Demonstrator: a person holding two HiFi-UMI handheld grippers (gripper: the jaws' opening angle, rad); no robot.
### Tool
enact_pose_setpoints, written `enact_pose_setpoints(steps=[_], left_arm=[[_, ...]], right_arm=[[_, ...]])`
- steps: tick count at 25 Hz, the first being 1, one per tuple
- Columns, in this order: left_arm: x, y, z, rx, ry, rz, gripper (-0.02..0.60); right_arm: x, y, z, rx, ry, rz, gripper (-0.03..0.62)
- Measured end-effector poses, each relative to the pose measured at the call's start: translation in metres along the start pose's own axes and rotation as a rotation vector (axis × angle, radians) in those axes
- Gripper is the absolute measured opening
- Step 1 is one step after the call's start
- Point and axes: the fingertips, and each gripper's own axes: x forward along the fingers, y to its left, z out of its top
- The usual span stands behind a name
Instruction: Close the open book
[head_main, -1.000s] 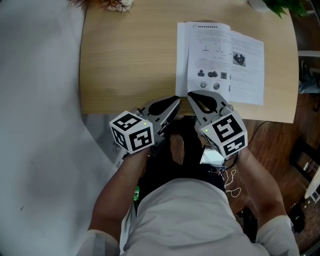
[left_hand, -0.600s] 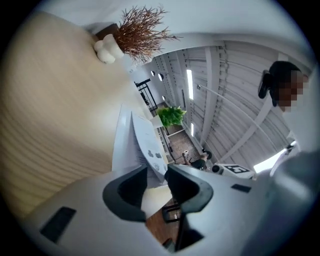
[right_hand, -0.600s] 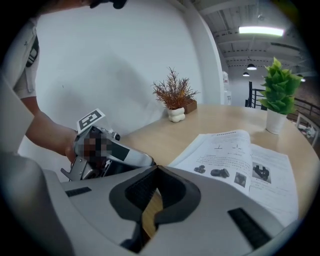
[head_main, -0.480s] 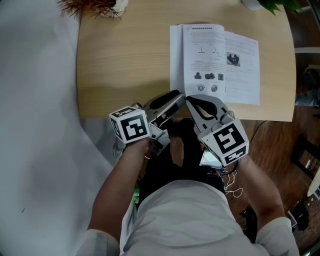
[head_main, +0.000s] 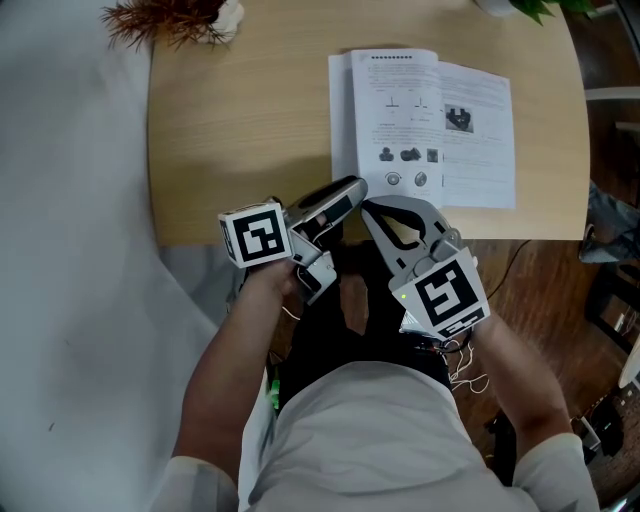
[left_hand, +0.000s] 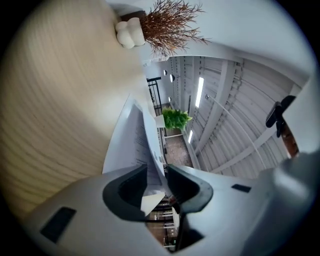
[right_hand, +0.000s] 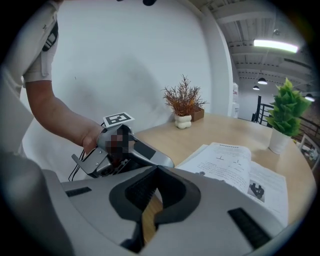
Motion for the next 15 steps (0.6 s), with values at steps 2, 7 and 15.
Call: enact_pose_setpoints(steps=[2,7,15], left_arm=[[0.0025,0.0006,-0.0007,-0.008,0.023,-0.016,0.103],[0.0058,0.0002,-0.002,-0.029,0.061,-0.057,0.101],[0.0062,-0.0061,0.0004,-0.031,0.045,-0.094,-0.002]], right_arm=[[0.0001,0.001,0.0005,-0.02,0.009,-0.001,0.0],[-0.0007,0.0016,-0.0008,-0.072,0.014,-0.003,0.0],[-0.0001,0.0053,-0.0015,-0.246,0.009,-0.047,0.0]])
